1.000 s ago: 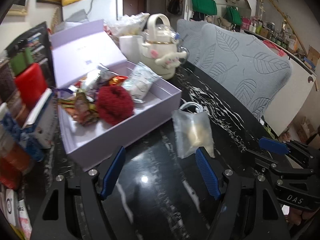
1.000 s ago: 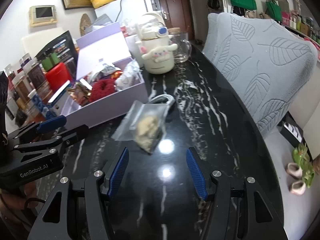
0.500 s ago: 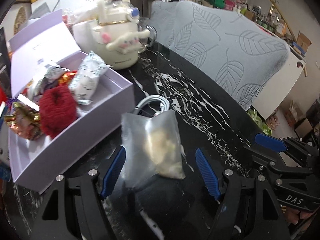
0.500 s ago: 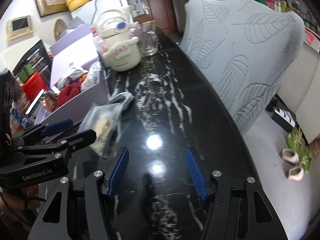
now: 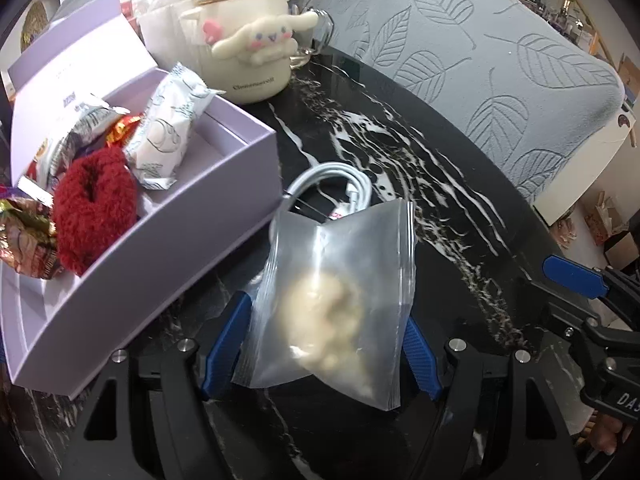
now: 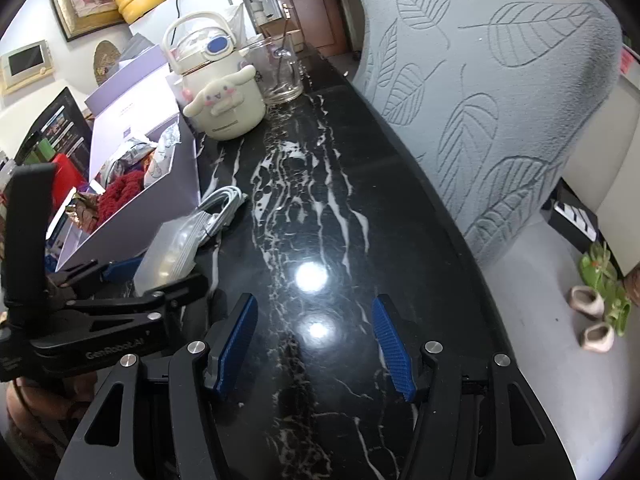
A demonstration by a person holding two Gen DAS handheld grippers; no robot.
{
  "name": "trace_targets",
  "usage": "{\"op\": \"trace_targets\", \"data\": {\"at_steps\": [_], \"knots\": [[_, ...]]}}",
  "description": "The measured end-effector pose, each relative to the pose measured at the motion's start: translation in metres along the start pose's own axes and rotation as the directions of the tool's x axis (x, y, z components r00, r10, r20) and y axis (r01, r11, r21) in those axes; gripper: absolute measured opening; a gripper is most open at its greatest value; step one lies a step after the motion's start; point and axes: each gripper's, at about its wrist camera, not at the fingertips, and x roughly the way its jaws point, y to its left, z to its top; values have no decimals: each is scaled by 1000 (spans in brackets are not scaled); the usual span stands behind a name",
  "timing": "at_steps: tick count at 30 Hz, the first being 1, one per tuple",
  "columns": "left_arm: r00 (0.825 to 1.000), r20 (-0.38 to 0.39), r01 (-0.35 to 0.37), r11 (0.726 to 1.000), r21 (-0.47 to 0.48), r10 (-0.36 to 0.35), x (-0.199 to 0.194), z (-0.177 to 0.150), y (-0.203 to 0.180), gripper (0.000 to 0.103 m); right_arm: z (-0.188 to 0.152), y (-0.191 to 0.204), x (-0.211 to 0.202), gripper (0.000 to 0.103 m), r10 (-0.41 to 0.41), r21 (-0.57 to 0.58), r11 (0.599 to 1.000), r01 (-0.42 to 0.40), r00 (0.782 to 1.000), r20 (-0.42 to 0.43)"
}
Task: Organize soft objects
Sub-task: 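Grasp the clear bag with the left tool while the right tool grasps the white USB cable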
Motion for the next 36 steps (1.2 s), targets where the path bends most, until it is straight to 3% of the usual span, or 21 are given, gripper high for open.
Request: {"op": "trace_targets", "data": {"at_steps": [3, 5, 10, 15, 26, 36], "knots": [[1000, 12, -2, 1000, -3, 2, 0, 0, 3, 72, 1, 2, 3, 60, 14, -1, 1000, -14, 1000, -8], [1000, 28, 3, 1000, -10, -3, -3, -3, 6, 62, 2, 4, 5, 60, 17, -1, 1000, -17, 1000, -11], [999, 47, 29, 999, -31, -28, -14, -4, 15, 48, 5, 9, 8, 60, 12, -4, 1000, -13, 1000, -16], [997, 70, 25, 999, -46, -22, -29, -14, 31, 48, 9, 20, 11, 60, 3, -30, 1000, -4, 1000, -16], [996, 93, 22, 998, -54, -16, -47, -35, 67, 48, 28, 71, 48, 81, 49, -100, 993, -55, 997, -62], [998, 66, 22, 997, -75, -17, -46, -40, 92, 48, 56, 111, 88, 86, -8, -174, 985, -7, 997, -81]]}}
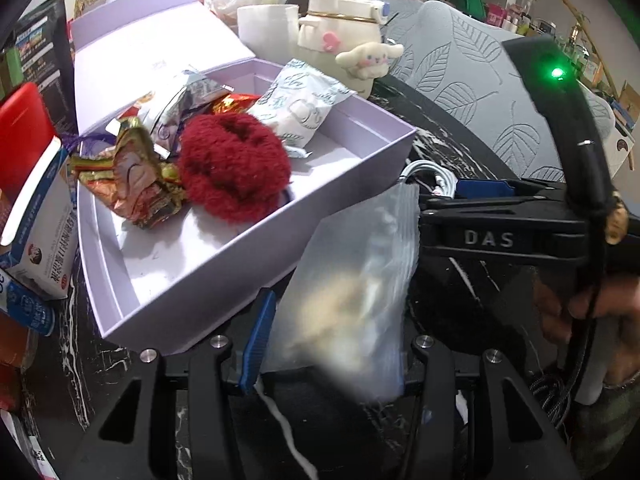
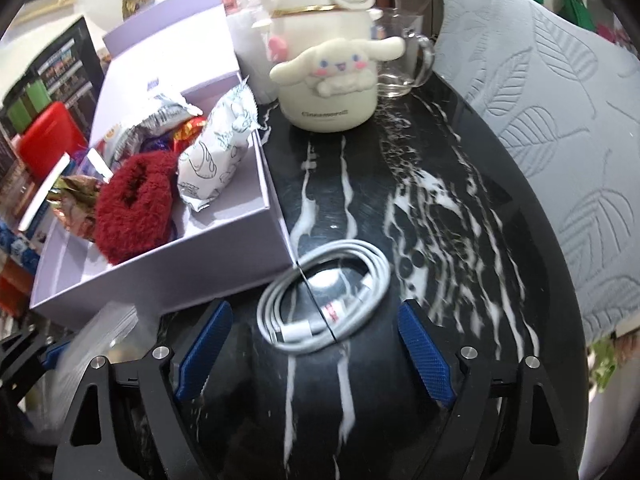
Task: Organize soft objects
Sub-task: 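Grasp the clear bag with the left tool while the right tool grasps the white USB cable, then lift the clear bag and white cable and carry both toward the lavender box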
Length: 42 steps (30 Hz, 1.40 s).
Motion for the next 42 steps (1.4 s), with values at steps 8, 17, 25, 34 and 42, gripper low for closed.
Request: {"op": "trace_targets", "data": {"at_steps": [8, 17, 25, 34, 42], "knots": [[1000, -16, 19, 1000, -22, -20, 6, -2, 5, 48, 7, 11, 17, 67, -77, -56, 995, 77, 997, -12], [999, -16, 35, 999, -17, -35, 0, -9, -3, 48, -11, 5, 0, 55, -50, -79, 996, 49, 999, -11], [1000, -5, 25, 1000, -11, -25, -14, -26, -15, 44, -51, 3, -29, 44, 17, -87, 996, -17, 1000, -11], [1000, 4, 13, 999, 50, -13, -39, -59, -34, 44, -98, 5, -62, 44, 62, -102, 993, -61, 998, 2], [999, -29, 33, 992, 124, -30, -40, -76, -56, 44, -148, 4, -98, 46, 90, -117, 989, -91, 996, -15]]}}
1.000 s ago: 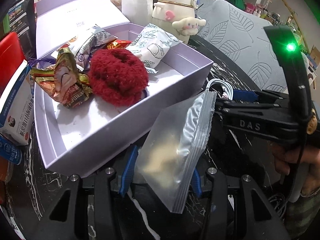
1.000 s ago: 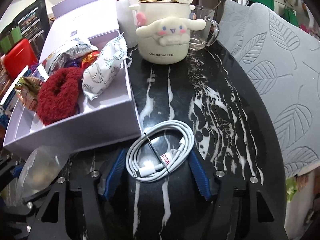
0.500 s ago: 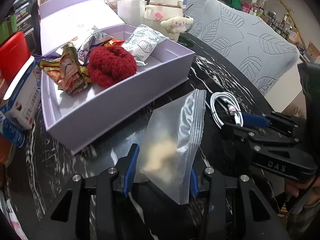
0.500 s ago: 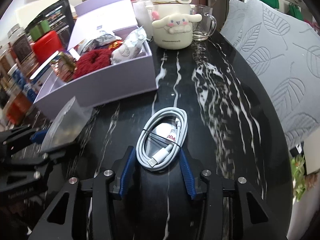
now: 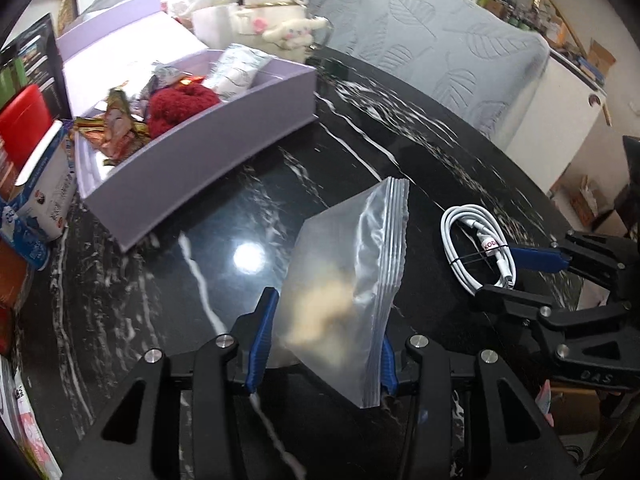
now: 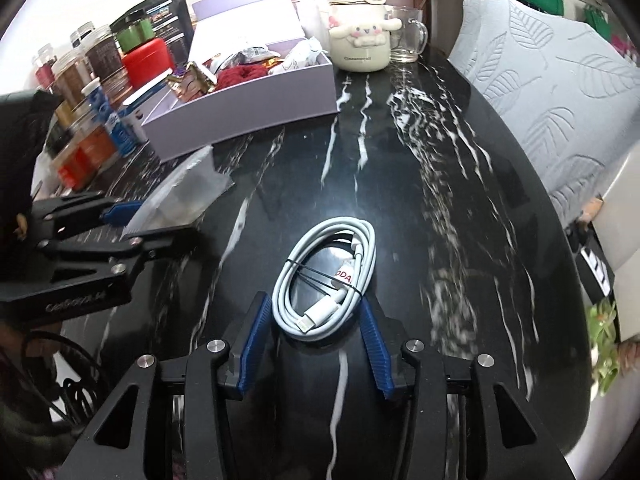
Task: Organize soft objects
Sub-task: 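Lift the clear bag and white cable and carry both toward the lavender box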
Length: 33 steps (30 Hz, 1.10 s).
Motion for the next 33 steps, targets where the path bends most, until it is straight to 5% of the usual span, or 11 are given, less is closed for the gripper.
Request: {"op": "trace_targets", "data": {"at_steps": [3, 10, 16, 18, 19, 33], "knots": [[999, 1, -40, 999, 28, 40, 3, 0, -9, 45, -10, 1, -7, 72, -15, -4, 1000, 15, 1000, 4], [1000, 2, -28, 1000, -7, 28, 8, 0, -7, 62, -8, 6, 1, 82, -116, -13, 993, 117, 993, 19], [999, 19, -44, 999, -18, 45, 10, -1, -4, 66, -7, 15, 9, 82, -158, -26, 987, 159, 987, 44], [999, 25, -45, 999, -17, 46, 9, -2, -5, 67, -8, 15, 9, 71, -161, -21, 987, 162, 986, 52], [999, 28, -44, 999, -17, 45, 9, -3, -5, 68, -8, 15, 9, 54, -163, -20, 986, 164, 985, 58], [997, 64, -41, 999, -16, 42, 3, -11, -7, 68, -12, 13, 3, 52, -143, 15, 990, 142, 985, 98]]}}
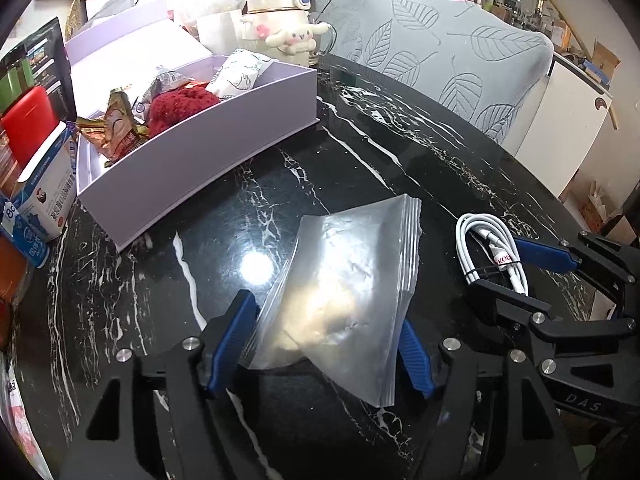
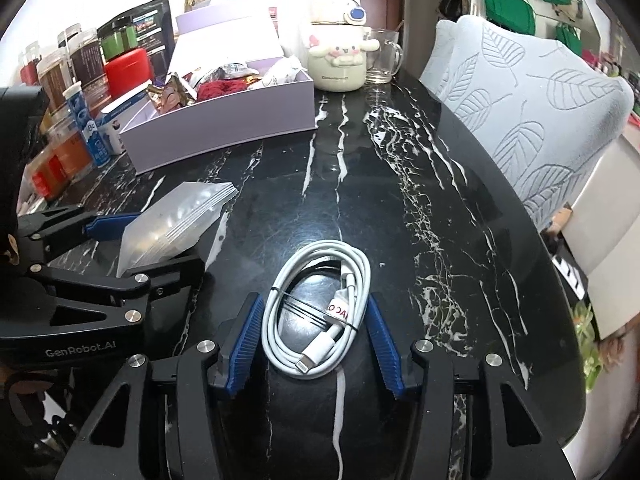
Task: Organize soft objects
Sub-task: 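Lift the clear bag and white cable and carry both toward the lavender box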
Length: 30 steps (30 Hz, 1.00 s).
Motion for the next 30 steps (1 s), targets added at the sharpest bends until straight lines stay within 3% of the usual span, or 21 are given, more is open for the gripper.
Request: {"op": "trace_targets", "data": {"at_steps": [5, 7, 30], "knots": [[1000, 19, -2, 1000, -8, 2, -4, -3, 0, 44, -1, -3, -2, 52, 12, 16, 1000, -12, 1000, 2], [1000, 20, -4, 1000, -19, 4, -4, -3, 1, 41, -2, -4, -2, 52, 11, 16, 1000, -11, 1000, 2], [999, 39, 8, 999, -38, -7, -24, -6, -3, 37, -6, -8, -14, 52, 48, 42, 998, -49, 998, 28]]}}
